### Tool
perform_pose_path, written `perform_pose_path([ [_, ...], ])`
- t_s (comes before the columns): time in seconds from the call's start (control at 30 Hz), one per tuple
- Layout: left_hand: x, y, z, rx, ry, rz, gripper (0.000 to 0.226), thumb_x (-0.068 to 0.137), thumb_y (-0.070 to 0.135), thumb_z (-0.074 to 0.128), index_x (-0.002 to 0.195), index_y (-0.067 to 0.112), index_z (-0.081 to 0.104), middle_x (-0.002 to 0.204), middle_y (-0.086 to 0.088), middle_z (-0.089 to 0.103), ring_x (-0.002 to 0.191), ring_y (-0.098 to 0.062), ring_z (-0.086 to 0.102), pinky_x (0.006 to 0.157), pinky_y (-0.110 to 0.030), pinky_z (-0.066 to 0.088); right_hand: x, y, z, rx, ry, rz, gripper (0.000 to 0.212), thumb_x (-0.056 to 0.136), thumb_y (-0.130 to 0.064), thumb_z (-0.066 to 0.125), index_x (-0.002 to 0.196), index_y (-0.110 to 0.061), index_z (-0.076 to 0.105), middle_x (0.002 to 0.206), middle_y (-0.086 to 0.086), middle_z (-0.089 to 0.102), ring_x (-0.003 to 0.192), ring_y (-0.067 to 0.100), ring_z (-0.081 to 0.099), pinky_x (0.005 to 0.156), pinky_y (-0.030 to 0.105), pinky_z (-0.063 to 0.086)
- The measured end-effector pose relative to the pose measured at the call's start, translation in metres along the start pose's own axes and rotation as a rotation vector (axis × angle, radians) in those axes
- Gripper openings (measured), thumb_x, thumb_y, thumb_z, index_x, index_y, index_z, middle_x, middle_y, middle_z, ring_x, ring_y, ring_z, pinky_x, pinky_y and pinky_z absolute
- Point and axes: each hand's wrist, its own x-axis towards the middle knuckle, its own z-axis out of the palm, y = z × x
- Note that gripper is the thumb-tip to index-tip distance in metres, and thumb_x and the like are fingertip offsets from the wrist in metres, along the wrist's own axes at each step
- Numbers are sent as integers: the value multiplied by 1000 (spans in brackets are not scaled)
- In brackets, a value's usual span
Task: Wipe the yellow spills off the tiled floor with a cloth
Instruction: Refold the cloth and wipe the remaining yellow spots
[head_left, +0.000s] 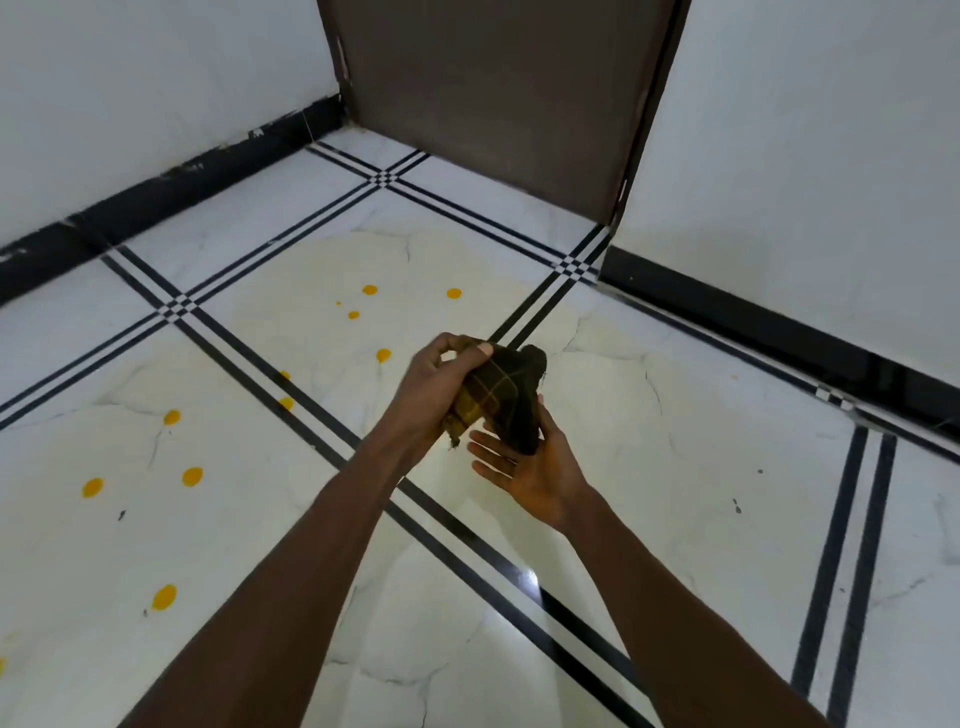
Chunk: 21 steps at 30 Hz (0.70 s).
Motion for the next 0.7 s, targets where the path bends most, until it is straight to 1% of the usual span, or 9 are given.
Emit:
perform_pose_path([
  [0.1,8,19,-12,1,110,48,22,94,26,73,110,12,66,91,-5,75,85,-19,75,73,-29,61,-10,-13,18,158,-54,-139,58,103,-53,50,147,-17,55,147,21,61,138,45,56,117,59,44],
  [0.2,18,22,-31,106,196,60,23,95,28,73,109,13,64,88,-1,73,87,-19,70,74,-27,55,-22,-32,34,51,29,-237,49,106,-40,54,146,-12,53,137,20,69,131,40,64,103,51,58],
  [0.27,22,16,-45,168,222,45,31,96,31,72,119,12,60,105,-4,72,101,-21,67,83,-30,54,-25,-35,36,-108,76,-235,47,104,-35,59,144,-12,54,127,14,75,124,35,68,98,49,60],
  [0.33,20,2,-52,354,244,74,49,96,34,71,136,12,52,127,-3,62,115,-20,60,95,-33,50,-26,-34,34,-199,115,-200,40,104,-33,62,139,-13,56,112,9,80,115,32,71,102,53,56],
  [0.4,12,-16,-48,554,275,174,56,94,35,74,139,13,50,132,-3,56,120,-19,55,101,-35,48,-29,-33,37,-204,136,-174,32,105,-32,60,131,-14,57,111,11,78,113,33,70,105,56,55],
  [0.47,0,-28,-38,567,206,224,42,91,34,77,126,15,60,121,1,65,108,-17,63,91,-29,50,-33,-30,47,-170,148,-161,26,106,-29,59,127,-13,57,116,13,74,112,35,71,95,54,60],
  [0.53,-8,-36,-29,585,53,211,28,90,32,78,111,14,69,104,1,73,96,-15,69,83,-25,54,-35,-28,51,-175,149,-162,23,106,-27,59,121,-9,60,112,14,76,107,34,73,85,50,63],
  [0.6,-12,-41,-23,617,-34,213,24,90,31,79,105,14,72,100,-1,76,93,-16,72,83,-28,59,-37,-27,55,-198,119,-177,24,107,-28,57,120,-8,63,112,15,77,109,34,74,89,51,62],
  [0.7,-16,-43,-20,616,-21,216,31,88,32,80,111,14,71,101,-2,75,93,-12,72,75,-11,56,-38,-30,59,-263,91,-210,26,108,-30,54,122,-9,63,117,15,76,108,31,75,92,50,61],
])
